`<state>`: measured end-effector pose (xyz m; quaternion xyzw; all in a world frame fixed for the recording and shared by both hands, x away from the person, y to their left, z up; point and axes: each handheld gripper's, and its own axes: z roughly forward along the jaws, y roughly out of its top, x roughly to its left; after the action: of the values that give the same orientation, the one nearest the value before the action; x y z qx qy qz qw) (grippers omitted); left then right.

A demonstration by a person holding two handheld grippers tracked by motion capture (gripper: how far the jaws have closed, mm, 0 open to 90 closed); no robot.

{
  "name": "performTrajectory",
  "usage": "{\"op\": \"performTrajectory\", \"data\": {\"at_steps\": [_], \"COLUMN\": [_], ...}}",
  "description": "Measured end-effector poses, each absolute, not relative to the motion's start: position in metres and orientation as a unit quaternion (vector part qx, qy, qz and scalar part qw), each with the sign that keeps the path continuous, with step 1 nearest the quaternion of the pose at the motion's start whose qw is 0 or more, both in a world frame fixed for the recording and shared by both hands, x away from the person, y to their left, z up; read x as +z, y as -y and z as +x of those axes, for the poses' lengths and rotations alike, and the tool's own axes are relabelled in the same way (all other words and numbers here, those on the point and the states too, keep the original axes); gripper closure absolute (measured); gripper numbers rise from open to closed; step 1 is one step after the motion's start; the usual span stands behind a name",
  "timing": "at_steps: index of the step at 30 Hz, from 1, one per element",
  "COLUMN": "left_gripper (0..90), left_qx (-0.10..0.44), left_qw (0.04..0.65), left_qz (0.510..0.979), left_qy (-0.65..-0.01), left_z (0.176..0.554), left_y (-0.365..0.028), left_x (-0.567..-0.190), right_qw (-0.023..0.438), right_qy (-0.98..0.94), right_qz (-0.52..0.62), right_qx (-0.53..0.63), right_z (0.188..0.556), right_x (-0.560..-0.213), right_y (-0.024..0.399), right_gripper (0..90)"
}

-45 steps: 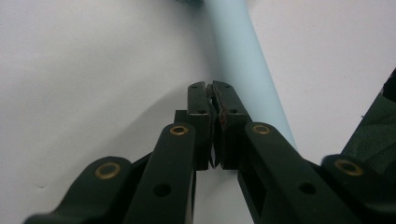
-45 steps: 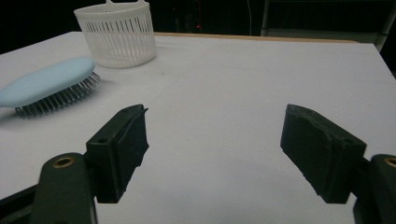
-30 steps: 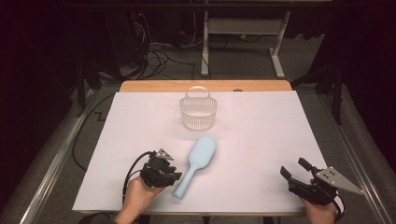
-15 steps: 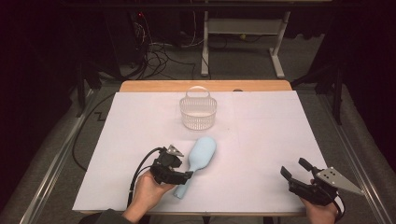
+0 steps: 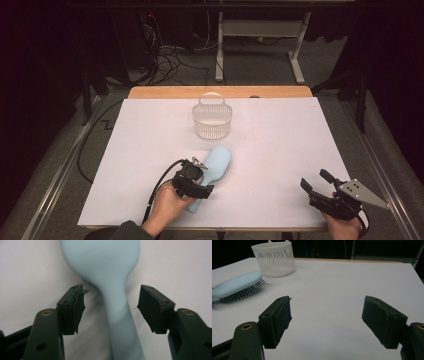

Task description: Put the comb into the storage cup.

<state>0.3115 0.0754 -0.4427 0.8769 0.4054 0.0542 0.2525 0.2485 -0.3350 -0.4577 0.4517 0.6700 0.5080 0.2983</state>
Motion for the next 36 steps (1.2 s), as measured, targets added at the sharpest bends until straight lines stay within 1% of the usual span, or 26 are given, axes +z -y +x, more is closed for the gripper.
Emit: {"op": "performTrajectory", "data": {"at_steps": [4, 7, 15, 18, 23, 36], "left_gripper": [40.8, 44.5, 43.9, 46.9, 48.5, 56.5], "left_qx": [0.049, 0.050, 0.046, 0.051, 0.055, 0.065], "left_qw": [0.246, 0.236, 0.235, 0.238, 0.239, 0.225], "left_qz": [0.877, 0.880, 0.879, 0.876, 0.875, 0.880], "left_qy": [-0.410, -0.410, -0.412, -0.416, -0.418, -0.414], "left_z": [0.3129, 0.3134, 0.3158, 0.3162, 0.3163, 0.3189], "left_y": [-0.0736, -0.0730, -0.0726, -0.0731, -0.0720, -0.0689], "left_x": [-0.4456, -0.4465, -0.4486, -0.4491, -0.4494, -0.4489], "right_qw": [0.299, 0.298, 0.297, 0.298, 0.298, 0.299], "right_qy": [-0.670, -0.670, -0.672, -0.672, -0.673, -0.673], "right_qz": [0.451, 0.452, 0.451, 0.450, 0.450, 0.450], "right_qx": [0.508, 0.508, 0.507, 0.507, 0.506, 0.505], "right_z": [0.2484, 0.2483, 0.2485, 0.2486, 0.2486, 0.2488], "right_x": [-0.4577, -0.4576, -0.4577, -0.4578, -0.4578, -0.4580], "right_y": [0.3350, 0.3349, 0.3349, 0.3345, 0.3344, 0.3340], "right_gripper": [23.9, 23.9, 24.2, 24.2, 24.2, 24.3]}}
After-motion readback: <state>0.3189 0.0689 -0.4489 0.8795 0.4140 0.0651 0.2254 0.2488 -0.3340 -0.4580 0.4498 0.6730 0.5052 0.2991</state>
